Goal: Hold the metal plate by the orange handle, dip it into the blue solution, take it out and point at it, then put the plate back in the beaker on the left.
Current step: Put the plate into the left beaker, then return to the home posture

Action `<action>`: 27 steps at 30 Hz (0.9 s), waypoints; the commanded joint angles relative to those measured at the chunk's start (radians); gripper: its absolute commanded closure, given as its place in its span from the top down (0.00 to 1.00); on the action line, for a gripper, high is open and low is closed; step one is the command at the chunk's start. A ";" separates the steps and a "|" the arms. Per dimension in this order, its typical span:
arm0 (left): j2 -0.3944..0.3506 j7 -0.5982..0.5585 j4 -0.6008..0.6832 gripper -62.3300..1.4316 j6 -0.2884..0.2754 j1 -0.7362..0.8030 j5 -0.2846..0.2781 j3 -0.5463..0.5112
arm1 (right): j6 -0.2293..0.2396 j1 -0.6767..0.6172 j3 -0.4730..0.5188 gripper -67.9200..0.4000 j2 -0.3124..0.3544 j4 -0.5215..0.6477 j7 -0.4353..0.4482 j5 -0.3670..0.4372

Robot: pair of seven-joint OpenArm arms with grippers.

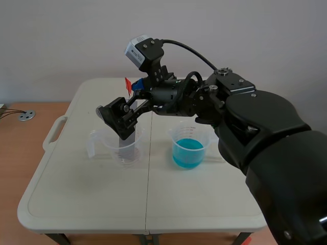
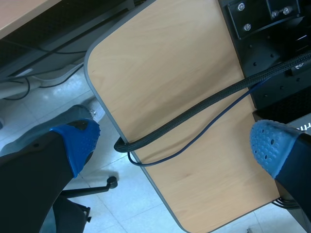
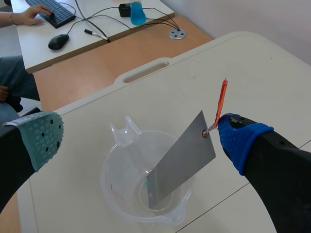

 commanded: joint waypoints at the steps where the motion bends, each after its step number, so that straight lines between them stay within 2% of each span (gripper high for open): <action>1: 0.002 -0.006 0.007 1.00 -0.002 0.011 -0.006 0.002 | 0.003 0.023 0.020 0.98 -0.011 0.013 0.008 0.016; 10: 0.002 -0.011 0.007 1.00 -0.002 0.010 -0.006 0.002 | 0.004 0.021 0.102 0.98 -0.006 0.088 -0.031 0.074; 13: 0.003 -0.005 0.007 1.00 -0.003 0.011 -0.029 0.002 | 0.004 0.009 0.117 0.98 0.005 0.146 -0.043 0.091; 18: -0.015 -0.034 0.031 1.00 -0.001 0.011 -0.026 -0.014 | 0.003 -0.057 0.147 0.98 0.034 0.279 -0.081 0.098; 22: -0.035 -0.054 0.114 1.00 0.030 0.011 -0.065 -0.082 | 0.003 -0.134 0.169 0.98 0.071 0.375 -0.112 0.102; 27: -0.051 -0.097 0.253 1.00 0.066 0.010 -0.066 -0.209 | 0.004 -0.234 0.203 0.98 0.135 0.481 -0.130 0.141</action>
